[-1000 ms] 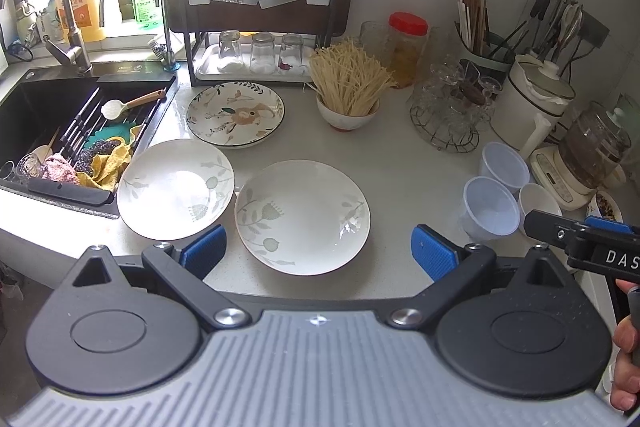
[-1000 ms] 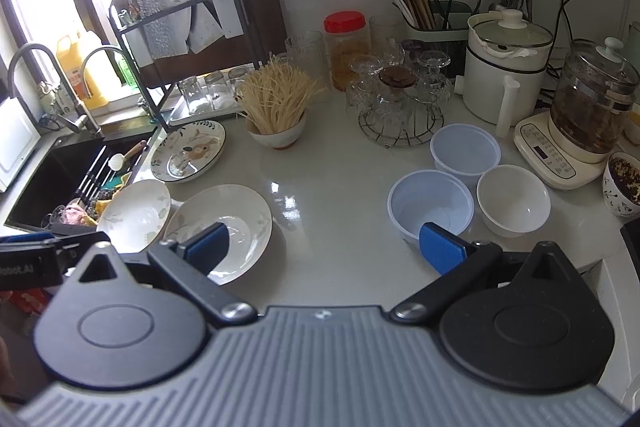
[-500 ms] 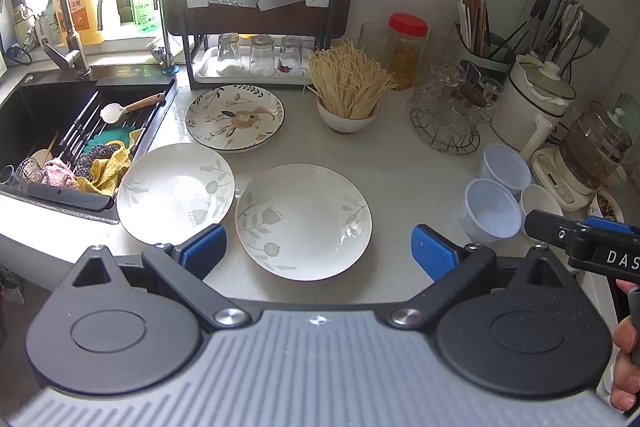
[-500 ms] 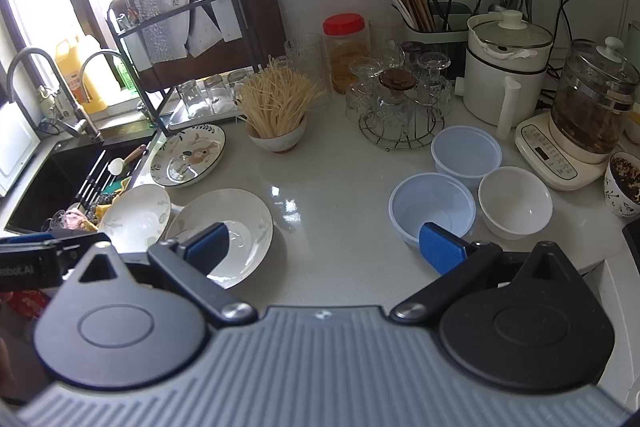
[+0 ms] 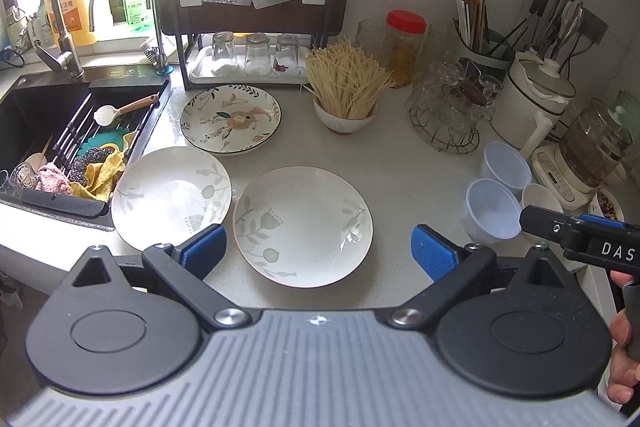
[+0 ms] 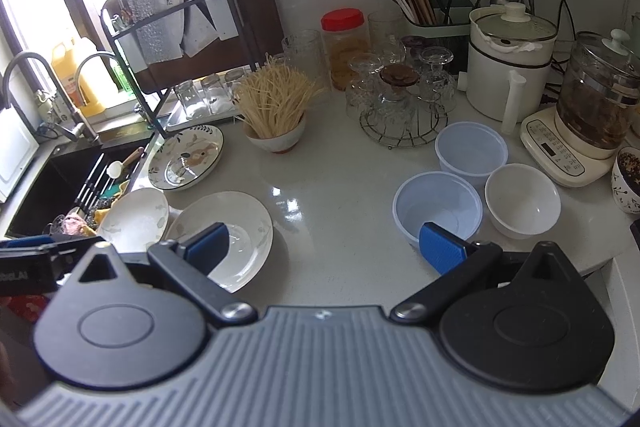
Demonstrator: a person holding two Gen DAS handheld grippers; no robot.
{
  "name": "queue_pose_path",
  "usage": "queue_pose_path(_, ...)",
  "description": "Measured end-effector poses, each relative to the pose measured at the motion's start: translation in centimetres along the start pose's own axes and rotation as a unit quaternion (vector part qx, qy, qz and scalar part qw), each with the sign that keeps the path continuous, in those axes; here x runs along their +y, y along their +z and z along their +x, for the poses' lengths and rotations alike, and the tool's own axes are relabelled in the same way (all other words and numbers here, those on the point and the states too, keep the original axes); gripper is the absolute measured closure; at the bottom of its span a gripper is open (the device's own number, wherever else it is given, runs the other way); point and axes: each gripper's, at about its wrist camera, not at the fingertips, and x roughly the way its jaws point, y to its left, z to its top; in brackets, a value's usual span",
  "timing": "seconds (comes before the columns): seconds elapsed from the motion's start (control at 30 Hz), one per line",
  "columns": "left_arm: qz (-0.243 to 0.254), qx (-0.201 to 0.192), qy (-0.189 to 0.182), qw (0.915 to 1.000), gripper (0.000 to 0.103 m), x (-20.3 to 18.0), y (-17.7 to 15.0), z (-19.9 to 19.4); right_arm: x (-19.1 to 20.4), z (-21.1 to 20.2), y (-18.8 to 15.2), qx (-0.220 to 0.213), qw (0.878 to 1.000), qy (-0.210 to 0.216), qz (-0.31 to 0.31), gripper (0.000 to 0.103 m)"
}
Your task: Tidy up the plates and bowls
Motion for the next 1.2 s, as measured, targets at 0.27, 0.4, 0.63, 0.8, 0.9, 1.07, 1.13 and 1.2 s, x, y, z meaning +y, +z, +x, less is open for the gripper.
queue_pose_path(0.27, -0.003, -0.007, -0.003, 1.0, 0.003, 3.0, 1.6, 0.5, 1.2, 0.5, 0.4, -0.017, 1.0, -0.009, -0.007, 0.0)
queue_pose_path(0.4, 0.0, -0.016, -0.006, 0.9999, 0.003, 4.9, 2.0, 0.4, 2.3, 0.3, 0.5, -0.034, 0.999, -0.012, -0.003, 0.0)
queue_pose_path(0.63, 0.007, -0.017, -0.007, 0.9998, 0.003, 9.3, 0.5, -0.2, 5.1, 0.2, -0.8, -0.048, 0.998, -0.033, 0.004, 0.0)
queue_pose_path(0.8, 0.002, -0.011, -0.009, 0.9999, 0.003, 12.5, -0.6, -0.8, 7.4, 0.0, -2.0, -0.043, 0.998, -0.027, 0.027, 0.0)
queue_pose_path(0.9, -0.001, -0.009, -0.005, 0.9999, 0.003, 14.0, -1.0, -0.8, 8.9, -0.1, -2.4, -0.032, 0.999, -0.019, 0.022, 0.0)
queue_pose_path(1.07, -0.017, -0.012, 0.009, 0.9998, 0.003, 15.9, -1.6, -0.9, 10.7, 0.0, -2.4, -0.027, 1.0, -0.014, 0.006, 0.0)
queue_pose_path(1.13, -0.034, -0.019, 0.007, 0.9992, 0.003, 16.6, -1.9, -1.2, 11.1, 0.0, -2.2, -0.023, 1.0, -0.006, 0.007, 0.0)
queue_pose_path(1.2, -0.053, -0.015, -0.001, 0.9985, 0.003, 17.4, -2.2, -1.1, 11.5, 0.1, -2.2, -0.026, 1.0, -0.001, -0.001, 0.0)
